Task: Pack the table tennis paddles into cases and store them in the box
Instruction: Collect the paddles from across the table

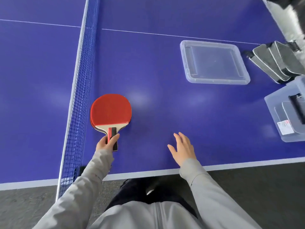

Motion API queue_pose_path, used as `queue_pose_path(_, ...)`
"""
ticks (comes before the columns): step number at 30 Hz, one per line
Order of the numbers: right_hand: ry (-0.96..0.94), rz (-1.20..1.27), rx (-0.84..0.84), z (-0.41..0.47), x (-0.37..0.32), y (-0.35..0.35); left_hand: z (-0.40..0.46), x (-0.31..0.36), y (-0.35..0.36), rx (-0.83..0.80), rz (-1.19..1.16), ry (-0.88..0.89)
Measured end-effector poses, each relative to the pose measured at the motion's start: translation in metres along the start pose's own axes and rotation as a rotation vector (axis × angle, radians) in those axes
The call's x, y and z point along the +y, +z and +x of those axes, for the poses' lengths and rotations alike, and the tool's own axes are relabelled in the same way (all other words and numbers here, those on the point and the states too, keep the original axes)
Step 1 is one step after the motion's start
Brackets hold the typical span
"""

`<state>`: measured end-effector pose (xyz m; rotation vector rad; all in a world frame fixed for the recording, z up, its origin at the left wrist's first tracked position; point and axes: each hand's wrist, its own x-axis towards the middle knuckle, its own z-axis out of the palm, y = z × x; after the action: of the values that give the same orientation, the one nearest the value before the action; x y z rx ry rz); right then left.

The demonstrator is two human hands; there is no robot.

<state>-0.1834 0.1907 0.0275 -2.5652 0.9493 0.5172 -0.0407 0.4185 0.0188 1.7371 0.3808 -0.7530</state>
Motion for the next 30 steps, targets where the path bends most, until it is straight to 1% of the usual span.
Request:
queue_pose_path(3,-0.018,-0.024,-0.012,0.013,-0.006,0.000,0.006,-0.001,-0.004,0.014,0.035,-0.047)
queue_pose_path(7,-0.031,-0.049,-0.029,0.026,-0.007,0.002,0.009,-0.002,-0.006,0.065,0.069,-0.042)
queue_pose_path(10,-0.037,-0.082,-0.053,0.031,-0.007,0.007,0.010,-0.001,-0.008,0.084,0.097,0.000)
queue_pose_path(13,-0.037,-0.104,-0.074,0.031,-0.006,0.013,0.010,-0.003,-0.010,0.143,0.150,0.082)
queue_pose_path(17,-0.059,-0.164,-0.074,0.029,-0.004,0.018,0.009,-0.009,-0.011,0.230,0.211,0.089)
queue_pose_path(23,-0.071,-0.204,-0.067,0.029,-0.003,0.022,0.024,-0.018,-0.013,0.269,0.242,0.046)
queue_pose_path(25,-0.071,-0.204,-0.062,0.028,-0.004,0.022,0.029,-0.023,-0.015,0.259,0.237,0.026)
queue_pose_path(30,-0.074,-0.200,-0.070,0.028,-0.003,0.022,0.035,-0.031,-0.016,0.249,0.237,0.046)
